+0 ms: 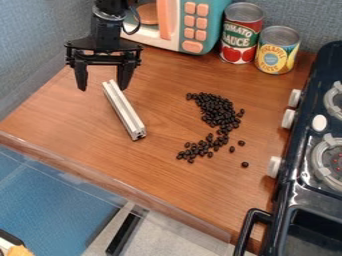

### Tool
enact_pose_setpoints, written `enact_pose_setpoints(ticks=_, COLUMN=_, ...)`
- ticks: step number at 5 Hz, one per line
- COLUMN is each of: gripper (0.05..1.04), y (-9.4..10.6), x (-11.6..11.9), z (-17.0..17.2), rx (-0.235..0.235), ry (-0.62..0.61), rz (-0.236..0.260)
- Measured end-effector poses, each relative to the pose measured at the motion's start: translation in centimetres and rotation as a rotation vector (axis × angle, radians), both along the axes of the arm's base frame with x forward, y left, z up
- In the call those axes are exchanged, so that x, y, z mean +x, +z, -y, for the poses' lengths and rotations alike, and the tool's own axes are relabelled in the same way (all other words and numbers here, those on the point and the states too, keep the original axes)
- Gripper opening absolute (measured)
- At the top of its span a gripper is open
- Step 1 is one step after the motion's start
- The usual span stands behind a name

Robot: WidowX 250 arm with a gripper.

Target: Sweep into pile

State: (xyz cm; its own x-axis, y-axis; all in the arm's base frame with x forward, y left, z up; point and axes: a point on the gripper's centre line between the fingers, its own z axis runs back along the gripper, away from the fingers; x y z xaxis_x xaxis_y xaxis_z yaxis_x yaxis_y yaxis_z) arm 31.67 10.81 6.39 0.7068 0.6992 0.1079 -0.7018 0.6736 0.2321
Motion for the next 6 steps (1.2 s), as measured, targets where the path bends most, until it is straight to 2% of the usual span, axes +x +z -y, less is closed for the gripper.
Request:
enact_pose_setpoints(ticks=1, gripper=1.0, y=-1.2, x=-0.3, z=0.2, rx=-0.013, ry=0.003, rz=-0.036)
enact_pose_setpoints(ticks=2, gripper=1.0, y=-1.9, x=-0.8, z=0.9, rx=-0.052, ry=0.01, rz=-0.042)
enact_pose_setpoints(ticks=4, gripper=1.0, y=-2.7, x=-1.0, z=1.4, rx=-0.094, ry=0.001, rz=0.0)
enact_pose_setpoints(ticks=5, gripper=0.999, y=-2.9, x=-1.0, z=0.8, rx=-0.136, ry=0.028, rz=0.036)
enact_pose_setpoints(ticks=6, gripper=0.999, y=-2.2, x=-1.4, z=0.6, rx=-0.165, ry=0.035, rz=0.075)
